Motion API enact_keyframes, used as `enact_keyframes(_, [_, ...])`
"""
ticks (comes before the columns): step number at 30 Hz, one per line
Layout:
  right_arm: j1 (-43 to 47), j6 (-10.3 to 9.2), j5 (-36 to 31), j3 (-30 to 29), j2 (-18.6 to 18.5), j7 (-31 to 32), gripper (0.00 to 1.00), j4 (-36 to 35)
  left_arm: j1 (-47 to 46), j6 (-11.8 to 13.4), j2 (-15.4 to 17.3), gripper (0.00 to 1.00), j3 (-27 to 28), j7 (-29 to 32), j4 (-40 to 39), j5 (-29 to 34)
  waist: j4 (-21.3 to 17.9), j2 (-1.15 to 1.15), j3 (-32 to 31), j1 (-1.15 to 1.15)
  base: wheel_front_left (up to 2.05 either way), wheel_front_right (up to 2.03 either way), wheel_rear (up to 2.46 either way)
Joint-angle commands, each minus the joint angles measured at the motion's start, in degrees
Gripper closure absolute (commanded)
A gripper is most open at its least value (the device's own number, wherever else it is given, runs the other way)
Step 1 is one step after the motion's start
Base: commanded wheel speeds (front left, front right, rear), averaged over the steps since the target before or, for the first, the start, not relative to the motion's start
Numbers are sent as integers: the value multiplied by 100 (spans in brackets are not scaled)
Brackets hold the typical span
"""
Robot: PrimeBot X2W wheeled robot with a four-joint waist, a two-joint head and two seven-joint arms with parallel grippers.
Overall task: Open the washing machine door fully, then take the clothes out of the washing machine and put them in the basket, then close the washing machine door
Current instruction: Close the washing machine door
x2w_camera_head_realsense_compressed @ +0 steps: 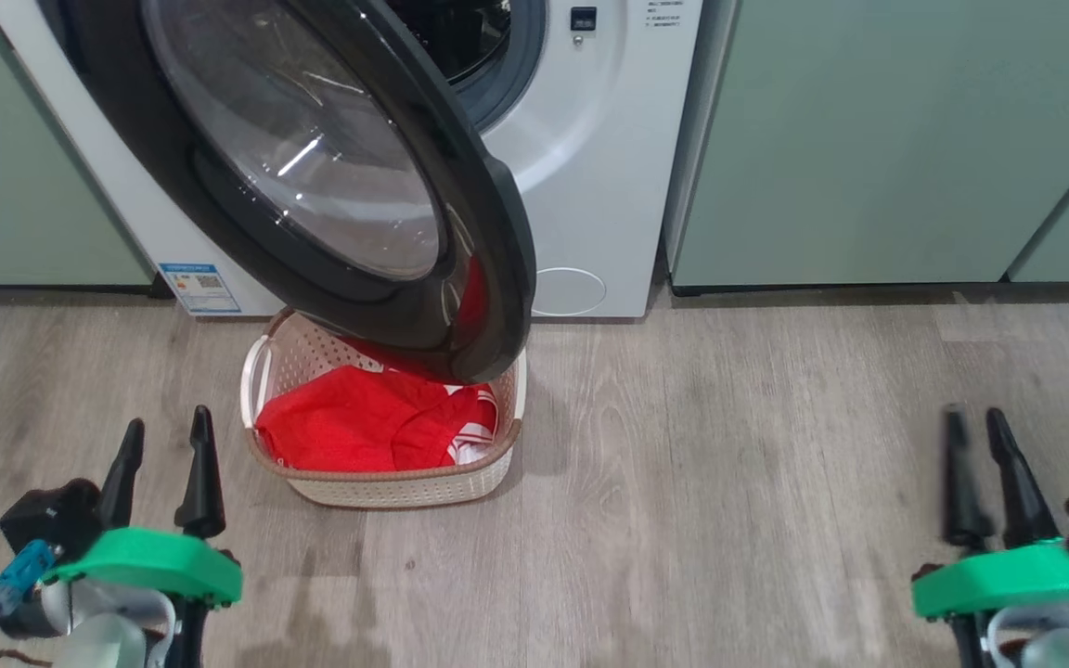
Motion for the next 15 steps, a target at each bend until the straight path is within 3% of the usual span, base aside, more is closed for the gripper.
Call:
enact_keyframes(1, [-185,-4,66,66,-45,-53,100,-234,-146,-35,79,0,205,-38,-210,50,28,0,10,0,0,0,0])
enact_keyframes(7, [-617,-4,325,-187,-73,-53,100,-642,-103,-35,-2,0,204,-38,-227,133,201,0,69,0,0,0,0])
enact_keyframes(15, [-1510,-4,391,153,-265,-53,100,-1324,-133,-35,-174,0,73,-38,-197,240,740,0,73,0,0,0,0])
